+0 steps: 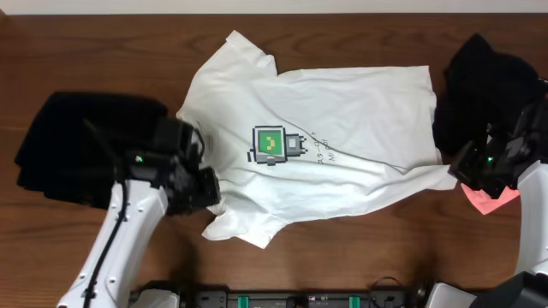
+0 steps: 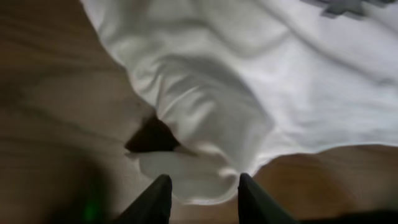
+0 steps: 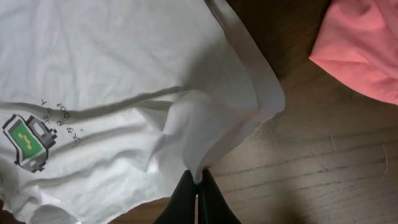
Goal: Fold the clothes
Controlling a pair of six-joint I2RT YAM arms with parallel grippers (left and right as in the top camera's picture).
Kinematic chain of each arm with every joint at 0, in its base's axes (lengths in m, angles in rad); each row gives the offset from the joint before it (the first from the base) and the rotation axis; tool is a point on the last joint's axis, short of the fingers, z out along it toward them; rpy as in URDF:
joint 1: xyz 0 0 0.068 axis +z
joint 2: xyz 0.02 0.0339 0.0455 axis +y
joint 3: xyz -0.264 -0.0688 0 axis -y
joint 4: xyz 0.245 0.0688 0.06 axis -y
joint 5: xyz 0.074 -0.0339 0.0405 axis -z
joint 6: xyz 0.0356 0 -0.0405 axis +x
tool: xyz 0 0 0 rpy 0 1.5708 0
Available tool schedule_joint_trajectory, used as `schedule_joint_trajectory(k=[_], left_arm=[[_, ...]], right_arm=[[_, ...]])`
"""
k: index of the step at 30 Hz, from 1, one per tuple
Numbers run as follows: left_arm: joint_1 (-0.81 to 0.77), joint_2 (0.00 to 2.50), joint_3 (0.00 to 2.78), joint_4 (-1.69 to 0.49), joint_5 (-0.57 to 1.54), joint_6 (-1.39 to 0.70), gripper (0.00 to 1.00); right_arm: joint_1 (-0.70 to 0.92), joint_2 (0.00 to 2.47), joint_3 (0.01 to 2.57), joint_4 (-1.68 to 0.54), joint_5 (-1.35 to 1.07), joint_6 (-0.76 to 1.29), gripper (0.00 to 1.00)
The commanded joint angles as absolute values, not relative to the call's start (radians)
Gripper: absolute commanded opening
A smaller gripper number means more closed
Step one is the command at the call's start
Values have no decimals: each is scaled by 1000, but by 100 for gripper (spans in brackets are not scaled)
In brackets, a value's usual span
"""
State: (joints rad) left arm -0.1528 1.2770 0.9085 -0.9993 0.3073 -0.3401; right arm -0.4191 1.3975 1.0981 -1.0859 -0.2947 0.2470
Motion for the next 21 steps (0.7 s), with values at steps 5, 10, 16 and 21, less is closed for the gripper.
schedule_joint_trajectory(k=[5,10,16,21], left_arm=[[-157,1206,727,-896,295,-334,47],[-200,1206,696,-878,302,-260,47],[-255,1151,697,-850,279,-187,46],[-259,1041,697,-901,271,-140,46]], right_arm=[[-410,1390,1112,-1083,-303,223,1],[-410,1390,1112,-1077,-303,223,1],[-410,1390,1112,-1073,-303,223,1],[-410,1390,1112,-1072,-303,219,1]])
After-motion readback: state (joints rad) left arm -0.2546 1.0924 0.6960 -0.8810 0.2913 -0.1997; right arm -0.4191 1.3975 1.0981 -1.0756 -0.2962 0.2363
